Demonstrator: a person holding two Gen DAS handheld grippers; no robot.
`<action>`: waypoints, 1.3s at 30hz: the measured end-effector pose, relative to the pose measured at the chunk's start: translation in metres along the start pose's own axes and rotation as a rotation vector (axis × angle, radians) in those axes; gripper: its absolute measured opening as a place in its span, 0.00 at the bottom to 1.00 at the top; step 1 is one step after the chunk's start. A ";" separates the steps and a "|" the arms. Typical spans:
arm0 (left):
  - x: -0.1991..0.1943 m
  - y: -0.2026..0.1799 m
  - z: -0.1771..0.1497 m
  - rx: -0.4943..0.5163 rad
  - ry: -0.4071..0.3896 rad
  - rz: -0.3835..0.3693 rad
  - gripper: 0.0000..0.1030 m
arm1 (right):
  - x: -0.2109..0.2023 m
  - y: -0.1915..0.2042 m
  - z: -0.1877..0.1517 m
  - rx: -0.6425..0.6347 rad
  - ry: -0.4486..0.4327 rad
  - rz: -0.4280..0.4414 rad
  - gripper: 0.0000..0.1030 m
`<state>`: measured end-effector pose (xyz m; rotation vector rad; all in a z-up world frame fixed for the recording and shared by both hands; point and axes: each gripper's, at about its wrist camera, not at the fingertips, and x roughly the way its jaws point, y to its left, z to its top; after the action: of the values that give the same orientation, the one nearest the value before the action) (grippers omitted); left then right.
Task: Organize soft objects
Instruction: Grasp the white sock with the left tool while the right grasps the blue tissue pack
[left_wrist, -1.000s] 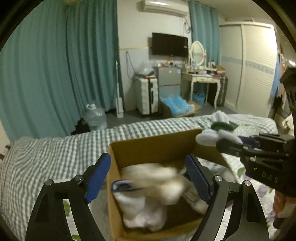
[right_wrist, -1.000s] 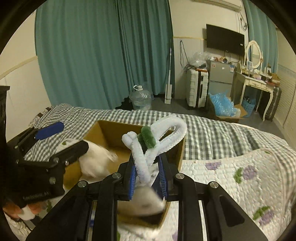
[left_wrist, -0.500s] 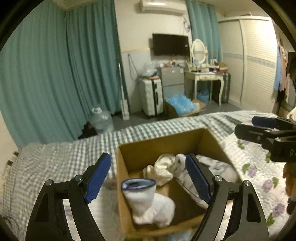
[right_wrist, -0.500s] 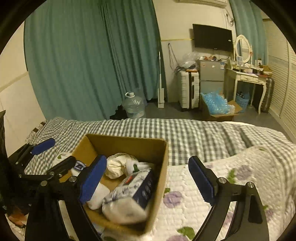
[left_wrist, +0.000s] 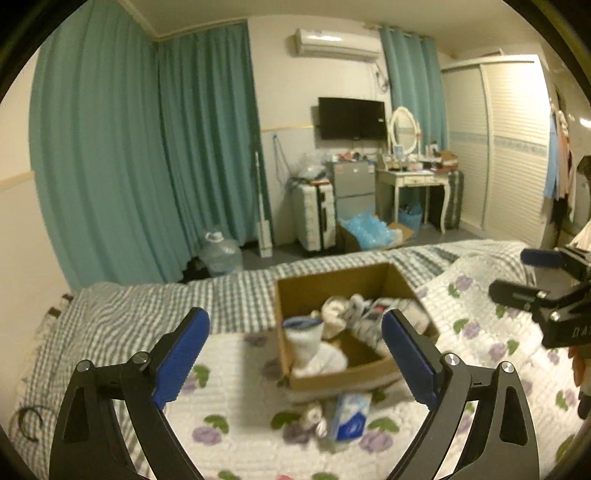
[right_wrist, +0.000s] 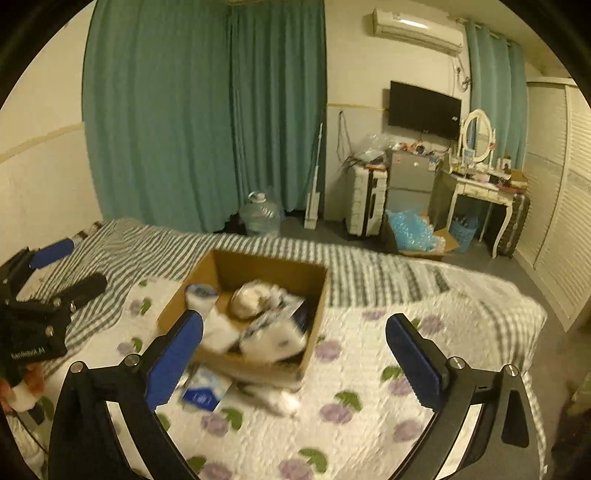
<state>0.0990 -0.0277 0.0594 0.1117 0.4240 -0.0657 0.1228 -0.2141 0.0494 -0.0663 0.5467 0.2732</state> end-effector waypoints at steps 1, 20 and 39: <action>-0.002 0.002 -0.008 0.002 0.001 0.003 0.93 | 0.004 0.006 -0.007 0.000 0.019 0.008 0.97; 0.080 0.036 -0.130 -0.039 0.201 0.018 0.93 | 0.156 0.070 -0.127 0.159 0.315 0.136 0.94; 0.106 0.038 -0.147 -0.050 0.312 0.024 0.93 | 0.195 0.081 -0.139 0.247 0.363 0.231 0.63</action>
<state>0.1390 0.0238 -0.1143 0.0774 0.7356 -0.0130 0.1907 -0.1085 -0.1703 0.1921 0.9479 0.4199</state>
